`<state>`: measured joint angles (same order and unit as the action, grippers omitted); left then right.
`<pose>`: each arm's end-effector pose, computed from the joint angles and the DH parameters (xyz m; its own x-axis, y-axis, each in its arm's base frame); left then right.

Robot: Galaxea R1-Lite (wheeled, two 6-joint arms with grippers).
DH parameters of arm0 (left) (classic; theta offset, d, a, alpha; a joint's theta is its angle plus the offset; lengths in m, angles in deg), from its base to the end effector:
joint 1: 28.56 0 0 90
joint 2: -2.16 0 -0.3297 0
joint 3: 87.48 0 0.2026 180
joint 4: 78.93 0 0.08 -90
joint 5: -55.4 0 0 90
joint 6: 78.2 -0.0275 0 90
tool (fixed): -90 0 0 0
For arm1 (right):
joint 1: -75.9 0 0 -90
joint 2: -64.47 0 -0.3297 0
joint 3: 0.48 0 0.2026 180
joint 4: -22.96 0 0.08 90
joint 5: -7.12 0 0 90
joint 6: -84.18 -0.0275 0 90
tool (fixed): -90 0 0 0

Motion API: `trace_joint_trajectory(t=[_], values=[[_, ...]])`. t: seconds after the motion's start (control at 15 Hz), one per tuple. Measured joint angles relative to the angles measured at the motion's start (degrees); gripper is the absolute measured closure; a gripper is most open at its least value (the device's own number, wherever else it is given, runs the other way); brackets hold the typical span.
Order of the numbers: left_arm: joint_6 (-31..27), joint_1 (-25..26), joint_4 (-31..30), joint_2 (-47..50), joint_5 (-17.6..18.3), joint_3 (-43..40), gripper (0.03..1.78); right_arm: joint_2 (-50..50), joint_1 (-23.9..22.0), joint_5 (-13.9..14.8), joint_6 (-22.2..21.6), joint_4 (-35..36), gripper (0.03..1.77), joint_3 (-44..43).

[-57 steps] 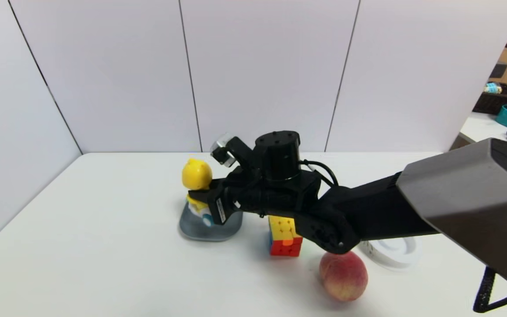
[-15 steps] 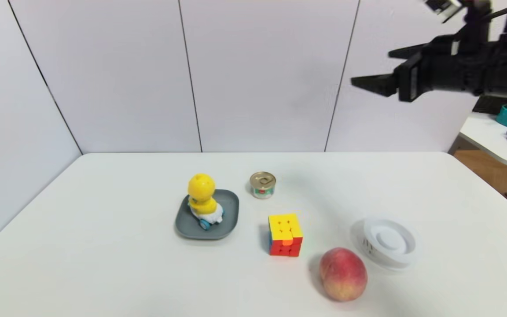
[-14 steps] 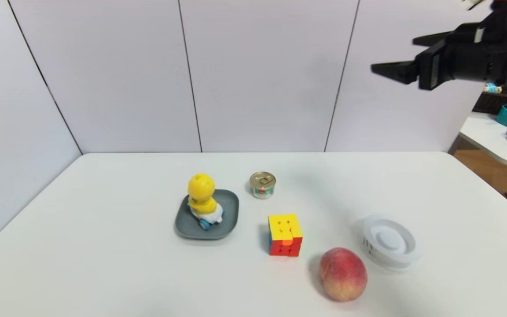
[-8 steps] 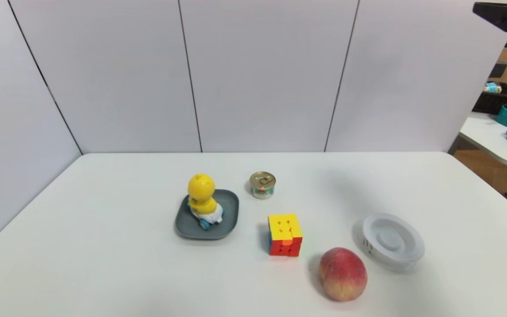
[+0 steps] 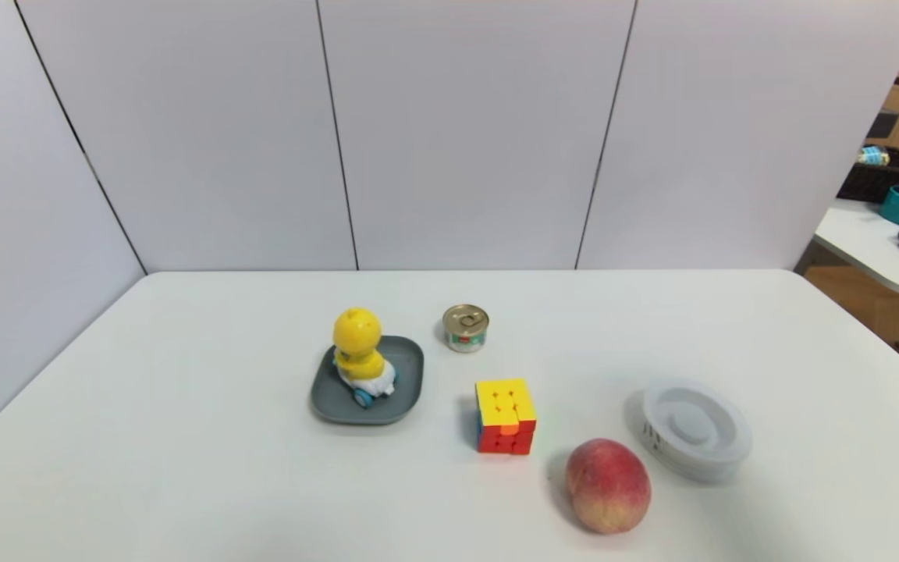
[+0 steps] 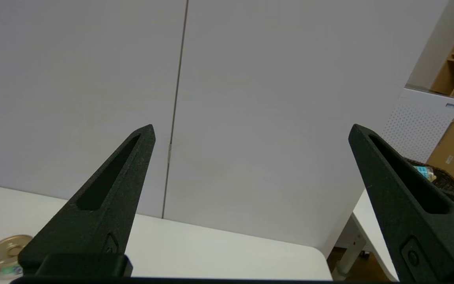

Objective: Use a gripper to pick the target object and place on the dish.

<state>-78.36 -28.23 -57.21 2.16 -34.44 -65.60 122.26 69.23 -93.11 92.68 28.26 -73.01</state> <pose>-0.0342 -0.0003 0.0758 1.0000 0.0030 0.0028 -0.0030 1.0000 0.0028 0.1205 -0.0092 0.3672 0.9389 0.0690 0.3372 -0.0005 0.9800 -0.1991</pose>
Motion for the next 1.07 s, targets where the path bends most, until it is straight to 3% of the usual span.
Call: trace_joint_trajectory(t=[0.2,0.53,0.8,1.07], values=[[0.0,0.0,0.0,0.0,0.0,0.0,0.12,-12.0,0.3,0.0,-1.2,0.5,0.11,10.4],[0.0,0.0,0.0,0.0,0.0,0.0,0.12,-29.4,4.2,2.4,-1.7,0.9,0.1,25.4],[0.0,0.0,0.0,0.0,0.0,0.0,0.12,-40.4,7.5,2.4,-1.9,1.3,0.1,36.7],[0.0,0.0,0.0,0.0,0.0,0.0,0.12,-48.3,7.4,1.7,-2.8,2.2,0.1,47.3]])
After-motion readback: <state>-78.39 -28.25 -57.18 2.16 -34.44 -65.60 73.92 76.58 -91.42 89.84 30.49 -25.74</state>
